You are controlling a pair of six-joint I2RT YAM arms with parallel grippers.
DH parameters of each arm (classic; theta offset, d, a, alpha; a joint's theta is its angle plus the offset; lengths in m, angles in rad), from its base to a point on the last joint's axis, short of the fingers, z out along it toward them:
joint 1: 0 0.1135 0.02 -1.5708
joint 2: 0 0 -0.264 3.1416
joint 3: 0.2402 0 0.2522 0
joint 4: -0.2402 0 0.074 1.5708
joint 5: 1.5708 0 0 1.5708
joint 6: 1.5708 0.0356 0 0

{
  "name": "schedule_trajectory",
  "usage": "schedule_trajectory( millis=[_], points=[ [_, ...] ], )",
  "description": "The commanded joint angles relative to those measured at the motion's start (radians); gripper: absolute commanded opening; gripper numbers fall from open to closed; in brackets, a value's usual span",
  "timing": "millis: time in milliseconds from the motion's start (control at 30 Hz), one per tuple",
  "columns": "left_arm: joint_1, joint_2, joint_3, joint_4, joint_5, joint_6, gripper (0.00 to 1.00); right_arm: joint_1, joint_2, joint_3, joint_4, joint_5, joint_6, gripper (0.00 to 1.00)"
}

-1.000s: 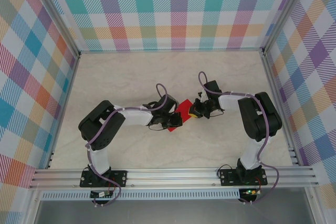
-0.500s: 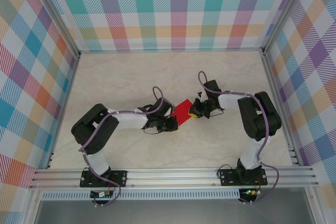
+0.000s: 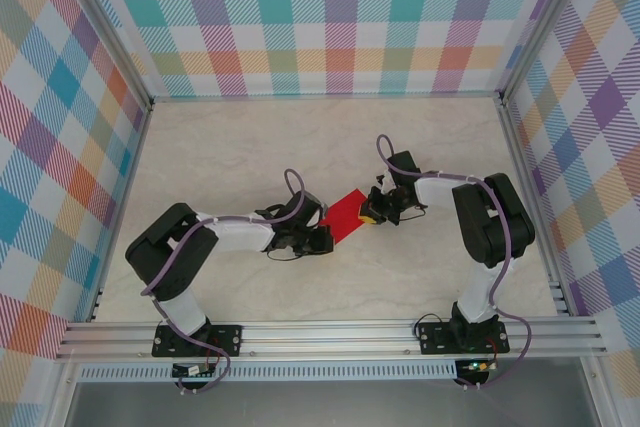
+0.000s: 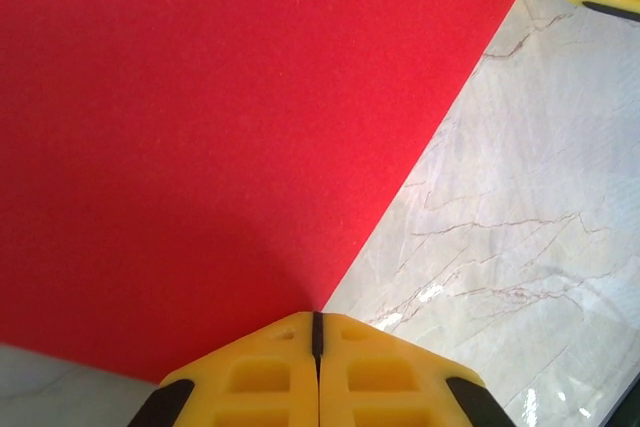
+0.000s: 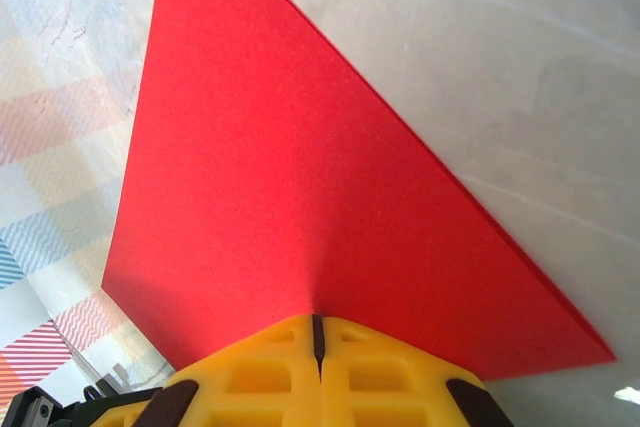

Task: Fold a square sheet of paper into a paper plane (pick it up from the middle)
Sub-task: First fold in half a square sheet of paper at the center of the table.

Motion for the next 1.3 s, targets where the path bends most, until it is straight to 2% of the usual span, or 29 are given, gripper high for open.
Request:
schedule_trajectory(
  millis=[0,400,633,800,867,933,1100,1267],
  points=[
    [0.008,0.005,-0.068,-0.251,-0.05,0.016,0.05,-0.001,0.076,-0.027,-0.084,0.204,-0.025,0.02],
    [0.038,-0.004,-0.145,-0.164,-0.01,-0.015,0.05,-0.001,0.081,-0.02,-0.089,0.209,-0.033,0.02],
    [0.053,-0.135,-0.09,-0.245,0.003,-0.007,0.07,0.002,0.025,0.042,-0.118,0.187,-0.051,0.03],
    [0.089,-0.22,0.03,-0.357,-0.048,-0.001,0.2,0.05,-0.035,0.13,-0.158,0.215,-0.035,0.1],
    [0.119,-0.24,0.059,-0.389,-0.09,-0.014,0.3,0.091,-0.048,0.156,-0.176,0.271,-0.02,0.19],
    [0.152,-0.247,0.072,-0.407,-0.11,-0.022,0.35,0.126,-0.044,0.179,-0.196,0.345,0.006,0.28],
    [0.242,-0.249,0.066,-0.399,-0.103,-0.046,0.49,0.194,0.013,0.249,-0.26,0.522,0.092,0.42],
    [0.28,-0.232,0.077,-0.386,-0.077,-0.043,0.59,0.228,0.07,0.324,-0.304,0.597,0.113,0.49]
  ],
)
